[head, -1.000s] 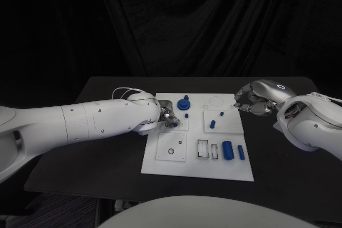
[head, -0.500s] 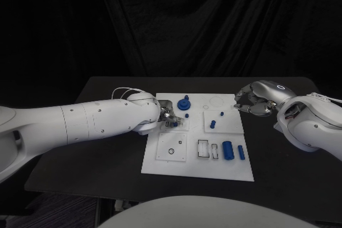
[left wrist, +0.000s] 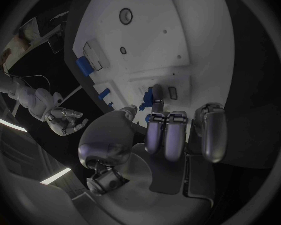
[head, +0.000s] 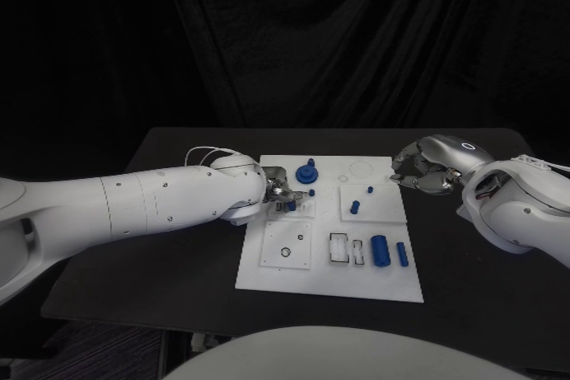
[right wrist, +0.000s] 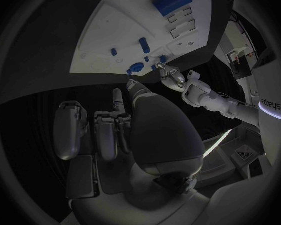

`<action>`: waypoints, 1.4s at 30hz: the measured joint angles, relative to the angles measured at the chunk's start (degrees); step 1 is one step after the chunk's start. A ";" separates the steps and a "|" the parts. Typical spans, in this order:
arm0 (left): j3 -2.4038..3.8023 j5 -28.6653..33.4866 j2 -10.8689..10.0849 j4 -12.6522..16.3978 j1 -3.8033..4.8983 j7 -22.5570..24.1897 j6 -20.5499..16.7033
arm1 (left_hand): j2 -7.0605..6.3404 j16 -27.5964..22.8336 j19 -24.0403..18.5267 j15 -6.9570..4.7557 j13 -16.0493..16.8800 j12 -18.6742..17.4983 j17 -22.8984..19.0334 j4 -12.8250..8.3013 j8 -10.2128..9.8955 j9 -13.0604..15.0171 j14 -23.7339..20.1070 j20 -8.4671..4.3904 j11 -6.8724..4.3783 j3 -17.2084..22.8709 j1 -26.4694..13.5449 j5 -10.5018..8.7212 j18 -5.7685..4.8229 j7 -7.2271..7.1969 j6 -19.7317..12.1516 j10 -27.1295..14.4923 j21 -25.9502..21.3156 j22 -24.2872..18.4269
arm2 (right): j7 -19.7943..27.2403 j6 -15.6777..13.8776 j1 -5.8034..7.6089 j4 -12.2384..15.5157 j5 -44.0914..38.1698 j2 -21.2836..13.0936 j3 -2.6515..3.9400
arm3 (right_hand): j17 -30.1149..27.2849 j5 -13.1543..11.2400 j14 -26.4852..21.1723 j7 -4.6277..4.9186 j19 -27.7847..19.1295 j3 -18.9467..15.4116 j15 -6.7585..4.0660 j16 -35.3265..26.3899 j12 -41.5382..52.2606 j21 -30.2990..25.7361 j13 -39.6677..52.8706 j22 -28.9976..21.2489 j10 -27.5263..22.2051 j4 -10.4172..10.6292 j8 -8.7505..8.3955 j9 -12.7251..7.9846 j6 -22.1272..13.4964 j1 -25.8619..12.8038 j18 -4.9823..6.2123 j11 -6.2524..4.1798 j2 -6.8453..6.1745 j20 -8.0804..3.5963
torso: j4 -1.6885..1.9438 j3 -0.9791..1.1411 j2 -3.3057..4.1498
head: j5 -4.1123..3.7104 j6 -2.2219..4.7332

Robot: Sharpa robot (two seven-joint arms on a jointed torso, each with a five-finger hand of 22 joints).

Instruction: Assemble the parts on the task board

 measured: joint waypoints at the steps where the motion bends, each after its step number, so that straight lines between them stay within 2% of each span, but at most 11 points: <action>1: -0.05 -0.01 -0.01 -0.02 -0.04 -0.02 -0.04 | 0.56 0.00 0.00 0.00 0.00 0.00 0.00 0.00 1.10 1.82 0.00 0.00 0.00 -0.43 0.56 1.74 0.00 0.00 -0.01 0.00 0.00 0.00 | -0.01 0.03 0.00 0.00 0.00 -0.01 0.00 | 0.00 0.00 0.00 0.00 0.00 0.00 0.00 0.00 0.00 0.00 0.00 0.00 0.00 0.00 0.00 0.00 0.00 0.00 0.00 0.00 0.00 0.00 | 0.00 0.00 0.00 | 0.00 0.00; 5: -0.12 -0.03 -0.14 -0.03 -0.17 -0.04 -0.33 | 2.29 0.00 0.21 -0.34 0.00 0.00 0.04 -0.01 5.76 10.25 -0.09 -0.21 -0.65 -1.54 2.60 6.89 0.00 -0.81 -1.90 0.03 0.00 0.00 | -0.06 0.16 -0.01 0.03 0.00 -0.05 0.00 | 0.00 0.24 0.00 0.00 0.00 0.01 0.00 0.00 0.00 0.00 0.00 0.00 0.00 0.01 0.00 0.00 0.00 0.00 0.00 0.00 0.00 0.00 | 0.00 0.01 0.00 | 0.01 0.00; 7: -0.15 -0.04 -0.18 -0.03 -0.21 -0.04 -0.47 | 2.43 0.00 0.21 -0.43 0.00 0.00 0.04 -0.01 7.21 12.66 0.01 -0.21 -0.71 -1.54 3.51 8.39 0.00 -1.05 -2.30 -0.06 0.00 0.00 | -0.09 0.22 -0.01 0.03 0.00 -0.07 0.00 | 0.00 0.24 0.00 0.00 0.00 0.16 0.00 0.00 0.00 0.00 0.00 0.00 0.00 0.16 0.00 0.00 0.00 0.00 0.00 0.00 0.00 0.00 | 0.00 0.01 0.00 | 0.01 0.00; 11: -0.19 -0.04 -0.29 0.00 -0.26 -0.03 -0.69 | 2.45 0.00 0.40 -0.64 0.00 0.00 0.04 -0.01 9.40 16.41 -0.20 -0.40 -0.71 -1.54 4.47 9.94 0.00 -1.23 -3.09 -0.06 0.00 0.00 | -0.14 0.32 -0.01 0.04 0.00 -0.09 0.00 | 0.00 0.24 0.00 0.00 0.00 0.16 0.00 0.00 0.00 0.00 0.00 0.00 0.00 0.16 0.00 0.00 0.00 0.00 0.00 0.00 0.00 0.00 | 0.00 0.01 0.01 | 0.06 0.00; 19: -0.24 -0.03 -0.50 0.05 -0.33 0.21 -1.14 | 2.52 0.00 0.18 -0.63 0.00 0.00 0.04 -0.01 9.84 17.76 -0.20 -0.63 -0.90 -1.53 5.13 10.33 0.01 -1.23 -3.50 0.13 0.00 0.00 | -0.22 0.48 -0.01 0.04 0.00 -0.09 0.00 | 0.00 0.45 0.00 0.00 0.00 0.16 0.00 0.00 0.00 0.00 0.00 0.00 0.00 0.16 0.00 -0.05 0.00 0.24 0.00 0.00 0.24 0.00 | 0.00 0.02 0.01 | 0.18 0.00; 24: -0.29 -0.03 -0.64 0.11 -0.38 0.66 -1.50 | 2.86 0.00 0.18 -0.84 0.00 0.00 0.04 -0.01 10.30 18.44 0.01 -0.63 -1.05 -1.53 5.47 11.65 0.00 -1.20 -3.53 -0.02 0.00 0.00 | -0.25 0.57 -0.02 0.04 0.00 -0.08 0.00 | 0.00 0.45 0.00 0.00 0.00 0.16 0.00 0.00 0.00 0.00 0.00 0.00 0.00 0.16 0.00 -0.05 0.00 0.23 0.00 0.00 0.23 0.00 | 0.00 0.02 0.01 | 0.26 0.00; 33: -0.32 -0.02 -0.71 0.28 -0.42 1.83 -2.12 | 3.13 0.00 0.18 -0.84 0.00 0.00 0.03 -0.01 10.69 19.02 0.01 -0.63 -1.05 -1.53 5.74 12.21 0.01 -1.12 -3.61 -0.02 0.00 0.00 | -0.37 0.71 -0.02 0.01 0.00 -0.03 0.00 | 0.00 0.67 0.00 0.00 0.00 0.32 0.00 0.00 0.00 0.00 0.00 0.04 0.00 0.32 0.00 -0.10 0.00 0.23 0.00 0.00 0.23 0.00 | 0.03 0.02 0.02 | 0.29 0.00; 37: -0.32 -0.02 -0.81 0.27 -0.42 2.15 -2.16 | 3.13 0.00 0.18 -0.84 0.00 0.00 0.03 -0.01 11.20 19.45 0.01 -0.63 -1.06 -1.53 5.74 12.21 0.00 -1.89 -2.83 -0.02 0.00 0.00 | -0.42 0.79 -0.03 0.01 0.00 -0.02 0.00 | 0.00 0.67 0.00 0.00 0.00 0.32 0.00 0.00 0.00 0.00 0.00 0.03 0.00 0.32 0.00 -0.10 0.00 0.23 0.00 0.00 0.23 0.00 | 0.03 0.03 0.02 | 0.26 0.00; 42: -0.33 -0.02 -0.99 0.26 -0.42 2.28 -2.15 | 3.13 0.00 0.18 -0.96 0.00 0.00 0.02 -0.01 11.47 19.75 -0.12 -0.63 -1.43 -1.53 5.74 12.21 0.00 -2.06 -2.03 0.01 0.00 0.00 | -0.45 0.88 -0.06 0.00 0.00 -0.03 0.00 | 0.00 0.67 0.00 -0.21 0.00 0.32 0.00 0.00 0.00 -0.20 0.00 0.03 0.00 0.32 0.00 -0.10 0.20 0.23 0.00 0.00 0.23 0.00 | 0.03 0.02 0.01 | 0.38 0.00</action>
